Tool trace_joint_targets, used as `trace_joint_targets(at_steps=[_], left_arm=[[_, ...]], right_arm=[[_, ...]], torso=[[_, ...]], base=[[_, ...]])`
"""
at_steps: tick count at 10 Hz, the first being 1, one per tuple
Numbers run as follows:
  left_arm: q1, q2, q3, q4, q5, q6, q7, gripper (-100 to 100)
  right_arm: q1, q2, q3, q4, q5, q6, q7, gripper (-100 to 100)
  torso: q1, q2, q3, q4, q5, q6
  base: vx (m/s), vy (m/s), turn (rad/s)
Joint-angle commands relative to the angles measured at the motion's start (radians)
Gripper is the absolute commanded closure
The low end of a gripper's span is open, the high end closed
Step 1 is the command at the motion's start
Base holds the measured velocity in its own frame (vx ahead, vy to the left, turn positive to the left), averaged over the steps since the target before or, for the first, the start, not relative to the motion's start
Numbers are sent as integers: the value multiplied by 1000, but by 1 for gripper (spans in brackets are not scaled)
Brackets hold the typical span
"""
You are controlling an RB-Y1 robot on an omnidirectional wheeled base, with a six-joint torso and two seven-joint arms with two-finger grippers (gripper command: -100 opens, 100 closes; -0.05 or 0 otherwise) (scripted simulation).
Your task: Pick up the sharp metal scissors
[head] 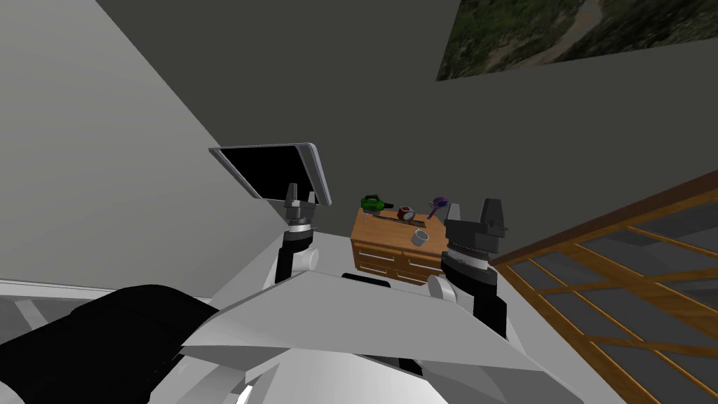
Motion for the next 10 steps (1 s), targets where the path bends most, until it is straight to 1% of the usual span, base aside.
trace_joint_targets(at_steps=[1,5,10], left_arm=[[-3,33,0,10,-3,5,-4,-100],[-20,126,2,67,-23,34,-25,-100],[-57,212,5,188,-67,98,-72,-100]], right_arm=[[0,0,0,0,0,0,0,0],[0,0,0,0,0,0,0,0],[0,0,0,0,0,0,0,0]], torso=[[0,0,0,0,0,0],[-1,0,0,0,0,0],[-3,0,0,0,-1,0]], base=[[-1,-7,-29],[-5,-25,-67],[-6,-49,-119]])
